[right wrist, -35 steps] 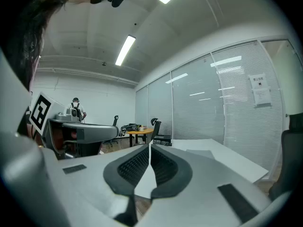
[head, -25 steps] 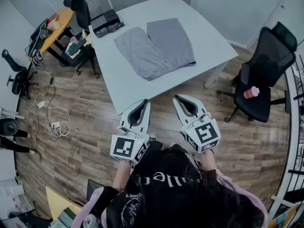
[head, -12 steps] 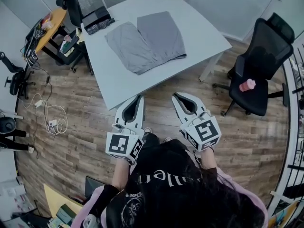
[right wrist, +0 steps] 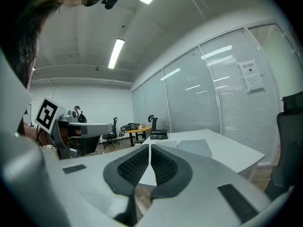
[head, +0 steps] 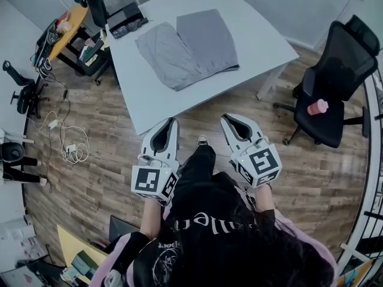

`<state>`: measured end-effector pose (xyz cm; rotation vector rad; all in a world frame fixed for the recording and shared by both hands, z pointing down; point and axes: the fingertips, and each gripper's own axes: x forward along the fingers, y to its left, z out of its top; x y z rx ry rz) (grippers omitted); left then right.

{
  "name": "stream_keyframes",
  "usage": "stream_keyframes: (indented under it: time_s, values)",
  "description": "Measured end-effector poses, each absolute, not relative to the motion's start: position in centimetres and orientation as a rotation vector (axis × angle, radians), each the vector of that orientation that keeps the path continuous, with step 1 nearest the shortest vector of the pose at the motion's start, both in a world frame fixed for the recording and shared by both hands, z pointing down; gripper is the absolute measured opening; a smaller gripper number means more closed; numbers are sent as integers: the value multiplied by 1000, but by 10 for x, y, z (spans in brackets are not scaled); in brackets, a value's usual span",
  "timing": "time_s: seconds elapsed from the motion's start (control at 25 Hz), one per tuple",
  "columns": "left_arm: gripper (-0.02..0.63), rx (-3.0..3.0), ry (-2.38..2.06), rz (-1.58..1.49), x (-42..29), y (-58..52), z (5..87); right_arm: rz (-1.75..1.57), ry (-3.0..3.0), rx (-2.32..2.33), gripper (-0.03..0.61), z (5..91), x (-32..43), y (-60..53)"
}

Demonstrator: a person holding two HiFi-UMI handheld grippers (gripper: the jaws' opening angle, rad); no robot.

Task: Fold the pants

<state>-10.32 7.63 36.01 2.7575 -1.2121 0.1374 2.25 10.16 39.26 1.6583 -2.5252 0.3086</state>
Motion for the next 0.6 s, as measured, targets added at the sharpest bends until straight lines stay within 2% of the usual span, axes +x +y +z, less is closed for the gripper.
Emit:
stream_keyframes:
  time_s: [0.6]
  values:
    - [34, 2653, -1222, 211, -99, -30, 408, 358, -2464, 1595, 29, 419, 46, 1]
